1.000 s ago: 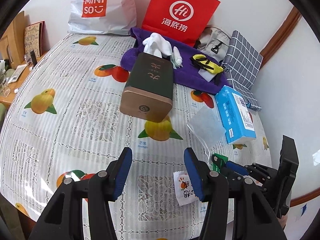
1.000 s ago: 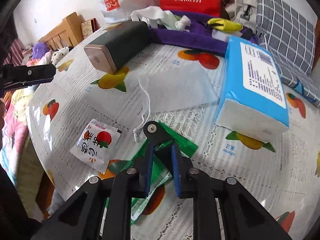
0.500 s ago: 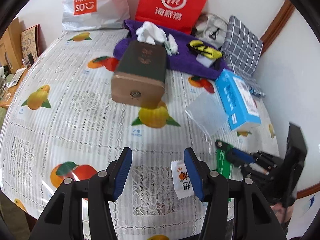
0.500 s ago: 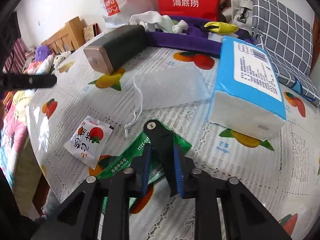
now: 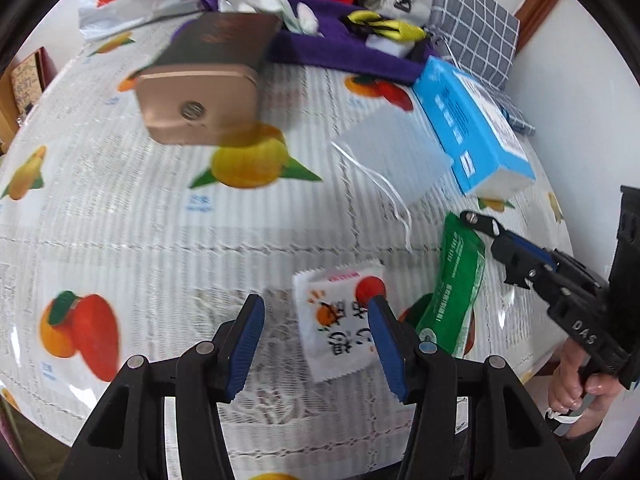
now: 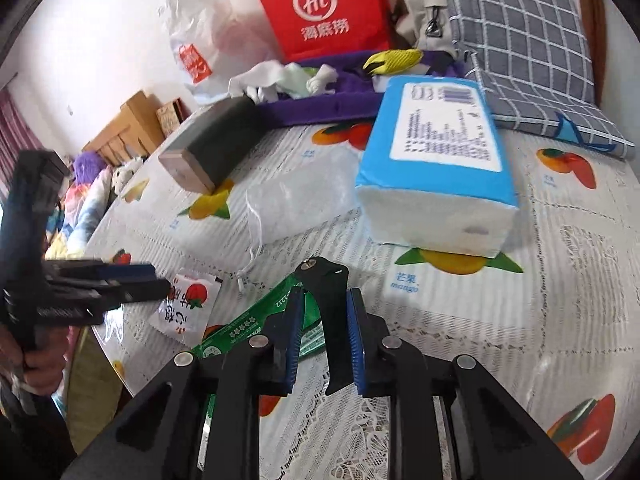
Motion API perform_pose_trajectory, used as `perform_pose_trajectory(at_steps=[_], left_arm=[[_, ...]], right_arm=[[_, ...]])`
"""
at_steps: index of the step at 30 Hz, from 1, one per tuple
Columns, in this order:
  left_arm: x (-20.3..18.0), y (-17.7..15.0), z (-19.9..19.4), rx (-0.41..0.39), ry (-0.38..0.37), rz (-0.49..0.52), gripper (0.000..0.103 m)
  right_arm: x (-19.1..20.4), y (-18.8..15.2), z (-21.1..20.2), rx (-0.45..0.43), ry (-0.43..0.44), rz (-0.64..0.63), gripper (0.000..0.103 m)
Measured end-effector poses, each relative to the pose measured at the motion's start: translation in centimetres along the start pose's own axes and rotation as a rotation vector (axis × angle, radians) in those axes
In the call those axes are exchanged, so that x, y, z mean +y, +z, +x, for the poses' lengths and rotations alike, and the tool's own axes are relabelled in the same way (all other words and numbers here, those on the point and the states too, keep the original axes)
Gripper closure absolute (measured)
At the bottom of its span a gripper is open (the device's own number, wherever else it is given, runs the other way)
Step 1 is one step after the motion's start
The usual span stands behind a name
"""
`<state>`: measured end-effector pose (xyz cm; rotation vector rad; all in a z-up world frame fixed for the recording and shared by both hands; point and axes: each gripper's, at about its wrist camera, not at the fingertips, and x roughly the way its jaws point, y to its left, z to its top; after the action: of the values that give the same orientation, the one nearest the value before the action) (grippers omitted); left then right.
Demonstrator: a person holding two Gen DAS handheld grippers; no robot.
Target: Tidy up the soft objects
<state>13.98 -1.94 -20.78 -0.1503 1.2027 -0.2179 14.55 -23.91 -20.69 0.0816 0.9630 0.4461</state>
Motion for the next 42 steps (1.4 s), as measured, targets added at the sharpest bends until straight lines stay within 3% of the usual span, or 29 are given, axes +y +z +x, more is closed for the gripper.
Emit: perform_pose_trajectory(at_steps=[8, 13, 16, 21, 24, 30, 37, 42], left_arm=[[-2.6, -0.4, 1.0, -0.019, 0.066, 0.083, 0.034], [-4.7, -1.0, 1.8, -0.043, 0.202, 0.191, 0.031], [-4.4, -1.0, 1.7, -0.056, 0.198, 0.181, 0.032], [-3.7, -1.2, 1.1, -0.078, 0.198, 0.170, 0.050], [-3.4, -1.0, 1.3, -0.085, 0.188, 0.175, 0.053], [-3.1, -1.1, 1.1, -0.095, 0.178, 0.189, 0.060], [-2.2, -1.0, 0.7, -0.111, 0.133, 0.159, 0.069], [-1.7, -0.7, -0.3, -0.130, 0.088, 0.147, 0.090]], right_arm=[[-1.3, -0.9, -1.4, -0.029, -0.091, 0.011, 0.082], [-2.6, -1.6, -1.4, -0.029, -0.170, 0.016, 0.081], [-3.1, -2.1, -0.6, -0.010, -0.185, 0.011, 0.081], [-3.2, -3.3, -0.6, -0.012, -0.189, -0.031, 0.079], [-3.7, -3.7, -0.8, -0.036, -0.167, 0.003, 0.079], [-2.5, -3.5, -0.2, -0.048, -0.236, -0.054, 0.082], [-3.6, -3.0, -0.6, -0.048, -0.158, 0.035, 0.083], [-3.1, -3.0, -1.0, -0.048, -0.144, 0.044, 0.083]])
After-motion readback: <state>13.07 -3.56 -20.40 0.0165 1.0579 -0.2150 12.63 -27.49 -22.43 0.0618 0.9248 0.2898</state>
